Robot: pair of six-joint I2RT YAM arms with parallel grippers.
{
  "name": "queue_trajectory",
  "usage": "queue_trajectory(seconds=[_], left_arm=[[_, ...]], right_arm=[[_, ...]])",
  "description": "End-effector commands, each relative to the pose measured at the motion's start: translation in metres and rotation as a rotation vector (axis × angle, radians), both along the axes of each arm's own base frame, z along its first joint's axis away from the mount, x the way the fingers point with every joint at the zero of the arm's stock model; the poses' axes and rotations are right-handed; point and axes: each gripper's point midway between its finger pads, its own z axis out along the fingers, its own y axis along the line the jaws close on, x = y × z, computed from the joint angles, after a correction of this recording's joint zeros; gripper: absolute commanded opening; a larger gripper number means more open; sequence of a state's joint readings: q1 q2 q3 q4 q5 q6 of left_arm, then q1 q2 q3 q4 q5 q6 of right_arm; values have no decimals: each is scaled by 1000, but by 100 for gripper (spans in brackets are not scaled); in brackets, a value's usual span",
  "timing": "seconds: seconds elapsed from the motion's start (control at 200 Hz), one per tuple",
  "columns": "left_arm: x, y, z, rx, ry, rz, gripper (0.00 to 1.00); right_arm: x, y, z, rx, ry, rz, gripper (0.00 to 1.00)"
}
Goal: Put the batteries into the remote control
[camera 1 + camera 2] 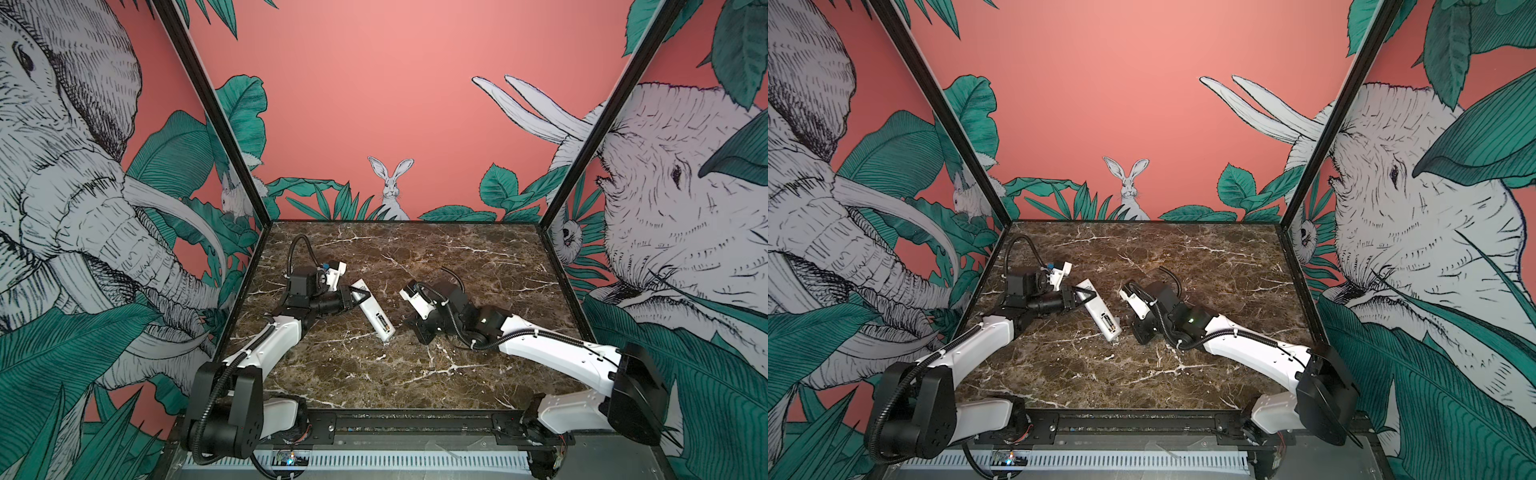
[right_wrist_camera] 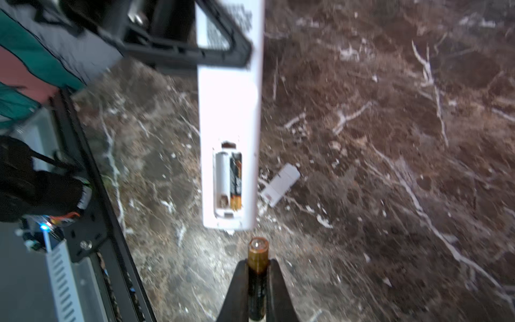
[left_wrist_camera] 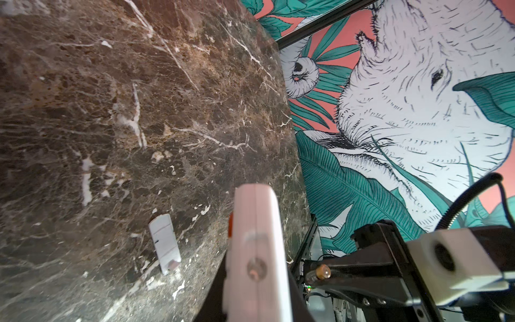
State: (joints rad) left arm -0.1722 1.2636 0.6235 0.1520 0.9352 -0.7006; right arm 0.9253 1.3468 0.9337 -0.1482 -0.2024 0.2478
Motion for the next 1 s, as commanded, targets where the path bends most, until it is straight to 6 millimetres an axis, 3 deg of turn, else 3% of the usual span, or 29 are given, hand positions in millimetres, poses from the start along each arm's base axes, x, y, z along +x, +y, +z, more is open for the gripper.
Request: queue_trajectory(seconds=[0.0, 0.29, 0.61, 0.995], left_arm=[[-6, -9, 26, -103, -62, -58, 0], [-11, -13, 47, -175, -103, -97, 0], [-13, -15, 57, -221, -118, -120, 0], [-12, -16, 58, -227, -122, -121, 0]], right_arm=[[0, 26, 39, 203, -50, 20, 10], [7, 44, 53, 292, -109, 25, 10], [13, 56, 39, 286, -144, 39, 11], [10, 47, 23, 229, -145, 28, 14]])
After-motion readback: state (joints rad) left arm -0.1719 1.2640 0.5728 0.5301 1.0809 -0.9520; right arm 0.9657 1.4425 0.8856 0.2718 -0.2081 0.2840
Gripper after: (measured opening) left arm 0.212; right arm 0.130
